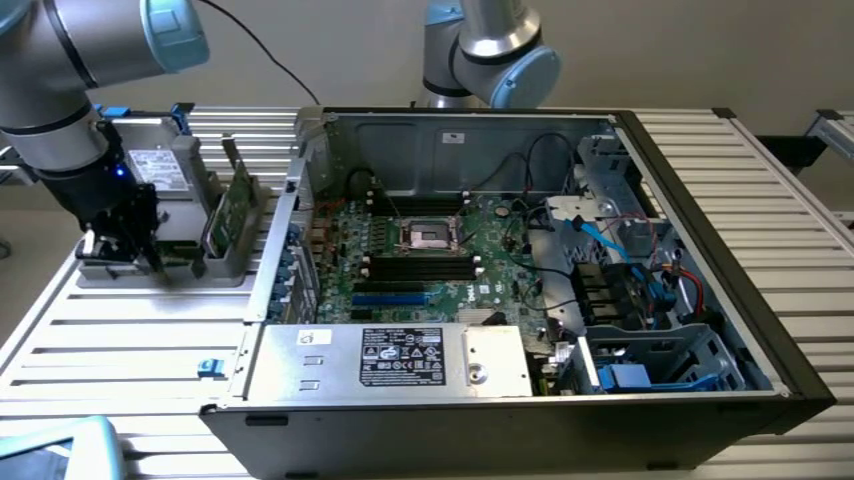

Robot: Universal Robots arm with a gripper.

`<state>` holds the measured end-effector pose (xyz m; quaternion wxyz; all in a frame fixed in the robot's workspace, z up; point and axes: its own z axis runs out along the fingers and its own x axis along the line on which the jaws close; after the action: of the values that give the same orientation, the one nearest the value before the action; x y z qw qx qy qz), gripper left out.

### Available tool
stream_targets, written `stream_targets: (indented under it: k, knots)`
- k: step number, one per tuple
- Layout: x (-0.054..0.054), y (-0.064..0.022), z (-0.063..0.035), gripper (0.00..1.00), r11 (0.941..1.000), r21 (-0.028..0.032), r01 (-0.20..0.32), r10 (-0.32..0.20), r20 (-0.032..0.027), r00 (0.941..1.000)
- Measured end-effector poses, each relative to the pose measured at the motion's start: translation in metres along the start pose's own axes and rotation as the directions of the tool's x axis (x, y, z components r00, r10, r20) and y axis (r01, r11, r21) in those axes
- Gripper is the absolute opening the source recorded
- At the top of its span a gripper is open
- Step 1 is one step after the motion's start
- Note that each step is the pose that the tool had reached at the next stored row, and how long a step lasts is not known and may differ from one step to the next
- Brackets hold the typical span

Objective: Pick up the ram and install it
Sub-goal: 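Pick up the ram and move it above insertion slot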

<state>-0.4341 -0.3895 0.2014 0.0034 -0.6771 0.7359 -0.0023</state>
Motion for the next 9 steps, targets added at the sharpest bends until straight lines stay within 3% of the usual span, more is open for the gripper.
stream_targets:
  k: [6, 9]
  knots:
    - [0.0, 0.0023, -0.0058, 0.15, 1.0, 0.0007, 0.0, 0.0, 0.0059, 1.0]
    - [0.0, 0.0025, -0.0131, 0.15, 1.0, 0.0002, 0.0, 0.0, 0.0121, 0.9999]
